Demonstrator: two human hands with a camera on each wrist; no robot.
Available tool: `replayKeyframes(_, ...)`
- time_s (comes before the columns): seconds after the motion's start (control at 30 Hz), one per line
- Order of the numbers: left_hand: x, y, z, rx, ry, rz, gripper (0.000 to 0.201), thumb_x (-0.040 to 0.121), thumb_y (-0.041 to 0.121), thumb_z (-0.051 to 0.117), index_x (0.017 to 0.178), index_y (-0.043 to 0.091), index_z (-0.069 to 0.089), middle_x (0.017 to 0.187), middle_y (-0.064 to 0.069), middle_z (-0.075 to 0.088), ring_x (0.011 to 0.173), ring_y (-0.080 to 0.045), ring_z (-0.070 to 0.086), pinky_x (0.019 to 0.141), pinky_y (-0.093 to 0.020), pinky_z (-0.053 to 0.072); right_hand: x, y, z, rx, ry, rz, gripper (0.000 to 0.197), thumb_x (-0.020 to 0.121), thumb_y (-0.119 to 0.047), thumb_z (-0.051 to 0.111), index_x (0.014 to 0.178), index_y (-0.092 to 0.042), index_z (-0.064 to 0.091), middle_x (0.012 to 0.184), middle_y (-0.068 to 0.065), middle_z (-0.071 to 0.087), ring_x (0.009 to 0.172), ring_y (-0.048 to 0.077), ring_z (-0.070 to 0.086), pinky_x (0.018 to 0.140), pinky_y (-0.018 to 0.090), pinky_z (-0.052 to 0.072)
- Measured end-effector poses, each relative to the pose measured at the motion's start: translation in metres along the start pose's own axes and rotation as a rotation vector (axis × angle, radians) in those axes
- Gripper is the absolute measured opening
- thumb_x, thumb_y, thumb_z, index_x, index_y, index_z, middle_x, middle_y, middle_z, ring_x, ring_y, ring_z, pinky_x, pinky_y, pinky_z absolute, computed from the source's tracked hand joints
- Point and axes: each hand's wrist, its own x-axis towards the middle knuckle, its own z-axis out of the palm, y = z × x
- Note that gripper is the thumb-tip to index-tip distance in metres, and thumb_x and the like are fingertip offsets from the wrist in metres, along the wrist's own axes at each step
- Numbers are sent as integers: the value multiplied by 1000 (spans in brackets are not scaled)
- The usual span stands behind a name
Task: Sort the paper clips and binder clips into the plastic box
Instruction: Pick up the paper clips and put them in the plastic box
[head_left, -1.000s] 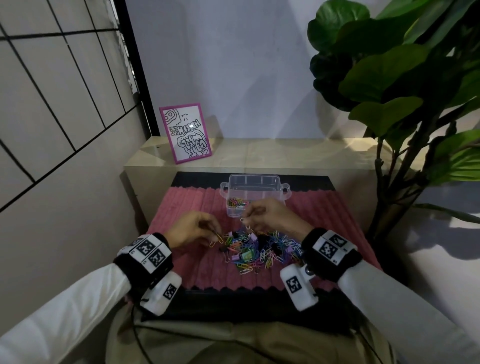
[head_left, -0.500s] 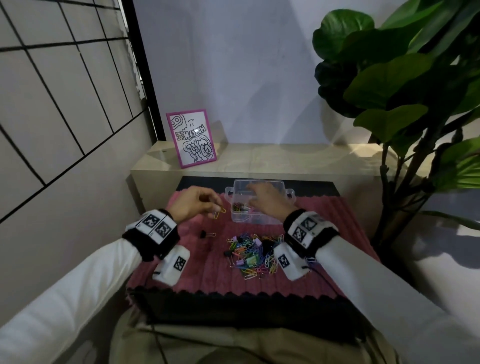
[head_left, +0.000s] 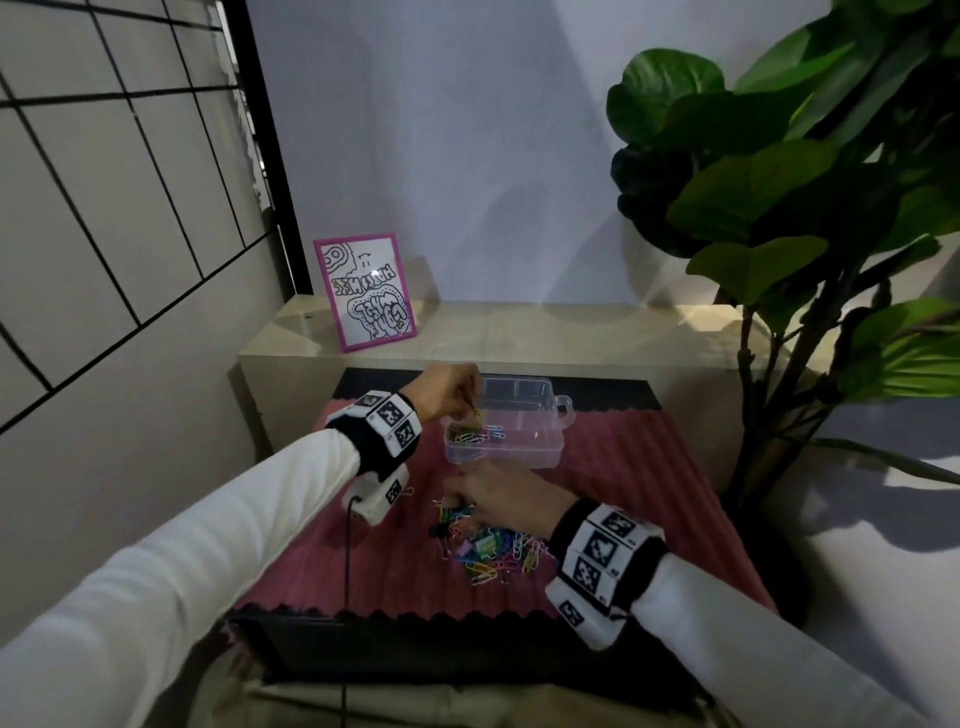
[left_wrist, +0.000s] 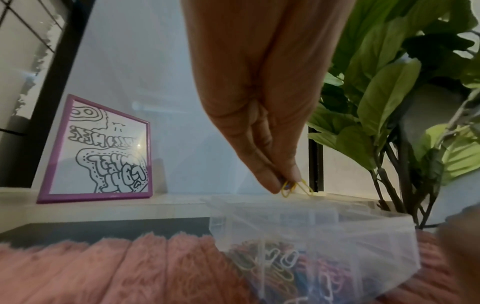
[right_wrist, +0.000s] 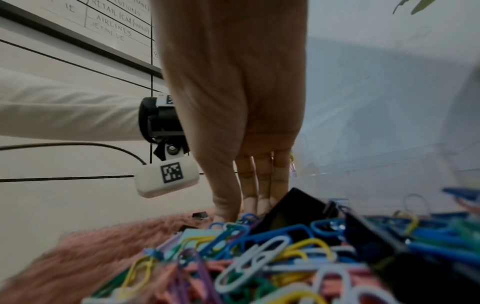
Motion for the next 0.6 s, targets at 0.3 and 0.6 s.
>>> replayKeyframes(0.3,-11,3,0,153,-66,49,23,82,-7,56,102,0,65,104,-14,70,94,-18,66,69,4,41,-4,6,1,216,59,-39,14,81,0,59,94,-5,57,86,11,63,75,20,57,64,27,41)
replayKeyframes(0.6,-89,-7,-1,64,-164,-34,16,86,1,56,95,6,67,89,1,68,66,10,59,70,-7,45,-13,37,-11,839,129,221,20,78,3,66,94,-8,64,82,-3,65,70,0,61,70,14,50)
